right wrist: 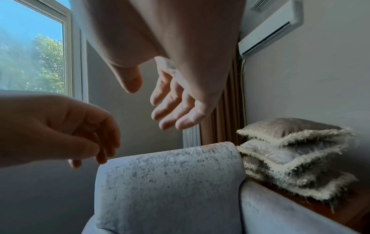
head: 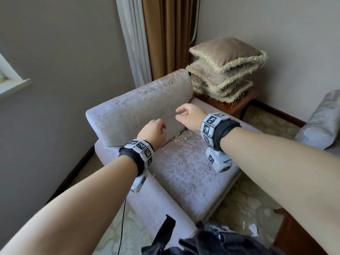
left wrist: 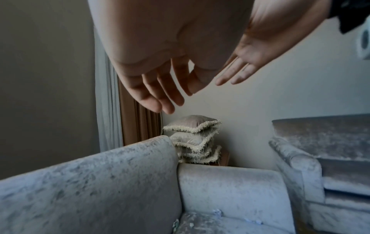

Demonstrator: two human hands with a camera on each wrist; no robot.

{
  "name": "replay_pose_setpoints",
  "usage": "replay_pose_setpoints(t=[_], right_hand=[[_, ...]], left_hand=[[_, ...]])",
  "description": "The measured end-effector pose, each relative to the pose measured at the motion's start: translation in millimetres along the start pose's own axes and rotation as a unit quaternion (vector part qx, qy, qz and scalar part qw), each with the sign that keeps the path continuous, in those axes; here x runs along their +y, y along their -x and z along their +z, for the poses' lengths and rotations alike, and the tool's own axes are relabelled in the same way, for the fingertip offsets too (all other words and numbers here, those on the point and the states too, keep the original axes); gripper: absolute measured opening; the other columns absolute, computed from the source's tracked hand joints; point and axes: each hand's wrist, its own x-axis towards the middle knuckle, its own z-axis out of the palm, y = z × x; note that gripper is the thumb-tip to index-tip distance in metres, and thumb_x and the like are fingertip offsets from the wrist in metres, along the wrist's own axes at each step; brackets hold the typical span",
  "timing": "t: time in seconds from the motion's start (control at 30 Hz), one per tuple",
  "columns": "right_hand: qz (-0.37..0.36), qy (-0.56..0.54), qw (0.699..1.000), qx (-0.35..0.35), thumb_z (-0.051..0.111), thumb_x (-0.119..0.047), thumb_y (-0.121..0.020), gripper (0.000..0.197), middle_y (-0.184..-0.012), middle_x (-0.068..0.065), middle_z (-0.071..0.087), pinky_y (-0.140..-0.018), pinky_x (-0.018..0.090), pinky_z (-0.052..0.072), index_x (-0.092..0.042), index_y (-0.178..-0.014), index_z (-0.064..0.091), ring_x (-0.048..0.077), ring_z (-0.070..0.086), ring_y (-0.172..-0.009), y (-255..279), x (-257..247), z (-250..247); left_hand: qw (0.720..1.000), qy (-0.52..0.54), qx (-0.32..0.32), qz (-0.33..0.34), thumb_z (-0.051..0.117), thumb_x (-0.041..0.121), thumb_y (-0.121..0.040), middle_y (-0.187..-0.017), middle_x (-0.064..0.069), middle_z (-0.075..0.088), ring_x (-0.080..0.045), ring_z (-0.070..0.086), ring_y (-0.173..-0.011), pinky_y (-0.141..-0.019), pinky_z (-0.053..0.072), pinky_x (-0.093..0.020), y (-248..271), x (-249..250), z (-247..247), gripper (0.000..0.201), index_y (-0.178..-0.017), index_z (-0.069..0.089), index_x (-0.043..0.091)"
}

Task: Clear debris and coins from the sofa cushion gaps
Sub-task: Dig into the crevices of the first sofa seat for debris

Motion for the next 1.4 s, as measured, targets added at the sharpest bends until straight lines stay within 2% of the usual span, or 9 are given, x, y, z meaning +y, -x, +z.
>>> replay_pose_setpoints(t=[0.1, 0.27, 0.47, 0.63, 0.73, 0.87, 1.07, 1.27, 1.4], right_hand=[[-0.02, -0.03, 0.999, -0.008, 0.055, -0.026, -0.089, 0.026, -0.095, -0.002, 0.064, -0.065, 0.02, 0.044, -0.019, -0.113, 0.063, 0.017, 0.062, -0.088, -40, 7, 5], [0.015, -0.113, 0.988, -0.101, 0.051, -0.024, -0.093, 0.025, -0.097, 0.005, 0.07, -0.059, 0.021, 0.047, -0.012, -0.109, 0.065, 0.018, 0.067, -0.079, -109, 39, 18], [-0.005, -0.099, 0.978, -0.186, 0.05, -0.019, -0.092, 0.021, -0.087, 0.004, 0.067, -0.045, 0.011, 0.042, -0.012, -0.105, 0.065, 0.017, 0.061, -0.067, -193, 100, 29], [-0.055, -0.036, 0.959, -0.277, 0.054, -0.017, -0.087, 0.014, -0.08, 0.001, 0.067, -0.072, 0.033, 0.057, -0.022, -0.096, 0.064, 0.022, 0.064, -0.072, -238, 140, 51], [-0.091, 0.016, 0.941, -0.325, 0.054, -0.02, -0.086, 0.017, -0.072, -0.008, 0.061, -0.064, 0.024, 0.049, -0.023, -0.099, 0.063, 0.016, 0.064, -0.07, -249, 151, 67], [-0.131, 0.068, 0.916, -0.374, 0.058, -0.03, -0.086, 0.031, -0.092, -0.006, 0.062, -0.072, 0.026, 0.048, -0.024, -0.116, 0.059, 0.016, 0.06, -0.077, -256, 150, 90], [-0.168, 0.156, 0.881, -0.414, 0.064, -0.042, -0.081, 0.063, -0.115, -0.005, 0.06, -0.083, 0.026, 0.045, -0.025, -0.137, 0.04, 0.017, 0.06, -0.101, -264, 169, 122], [-0.197, 0.217, 0.848, -0.441, 0.066, -0.047, -0.078, 0.082, -0.137, 0.003, 0.047, -0.1, 0.034, 0.041, -0.024, -0.145, 0.026, 0.023, 0.052, -0.122, -268, 205, 181], [-0.228, 0.267, 0.811, -0.468, 0.067, -0.052, -0.075, 0.09, -0.144, 0.008, 0.036, -0.096, 0.039, 0.045, -0.025, -0.147, 0.02, 0.033, 0.054, -0.118, -265, 241, 237]], left_hand=[[0.999, -0.033, -0.002, -0.008, 0.041, 0.009, -0.086, -0.109, -0.005, 0.059, -0.026, 0.06, -0.099, -0.084, 0.051, -0.036, -25, -8, 11, 0.031, -0.108, 0.06, 0.017], [0.996, -0.058, -0.008, -0.068, 0.04, 0.011, -0.086, -0.113, -0.003, 0.059, -0.025, 0.06, -0.102, -0.085, 0.052, -0.037, -70, -16, 42, 0.032, -0.109, 0.059, 0.02], [0.979, -0.062, 0.002, -0.193, 0.042, 0.013, -0.087, -0.115, -0.005, 0.059, -0.027, 0.059, -0.104, -0.086, 0.052, -0.037, -123, -7, 97, 0.031, -0.112, 0.059, 0.018], [0.949, -0.046, 0.025, -0.311, 0.044, 0.014, -0.088, -0.113, -0.007, 0.058, -0.029, 0.057, -0.104, -0.081, 0.051, -0.037, -126, 8, 132, 0.025, -0.109, 0.057, 0.016], [0.926, -0.035, 0.041, -0.374, 0.042, 0.01, -0.086, -0.109, -0.01, 0.058, -0.033, 0.057, -0.1, -0.078, 0.048, -0.037, -106, 6, 143, 0.024, -0.104, 0.057, 0.015], [0.892, -0.005, 0.064, -0.447, 0.044, 0.009, -0.085, -0.111, -0.011, 0.059, -0.032, 0.059, -0.1, -0.086, 0.051, -0.04, -72, -6, 154, 0.028, -0.109, 0.056, 0.012], [0.866, 0.034, 0.069, -0.495, 0.047, 0.009, -0.085, -0.118, -0.011, 0.058, -0.029, 0.059, -0.104, -0.088, 0.047, -0.033, -40, -33, 179, 0.035, -0.118, 0.055, 0.01], [0.868, 0.021, -0.017, -0.495, 0.045, 0.011, -0.085, -0.117, -0.011, 0.052, -0.033, 0.057, -0.106, -0.085, 0.051, -0.044, -46, -62, 236, 0.032, -0.117, 0.052, 0.01], [0.835, -0.031, -0.156, -0.527, 0.044, 0.009, -0.088, -0.117, -0.009, 0.048, -0.03, 0.051, -0.114, -0.085, 0.049, -0.044, -50, -71, 298, 0.027, -0.115, 0.05, 0.011]])
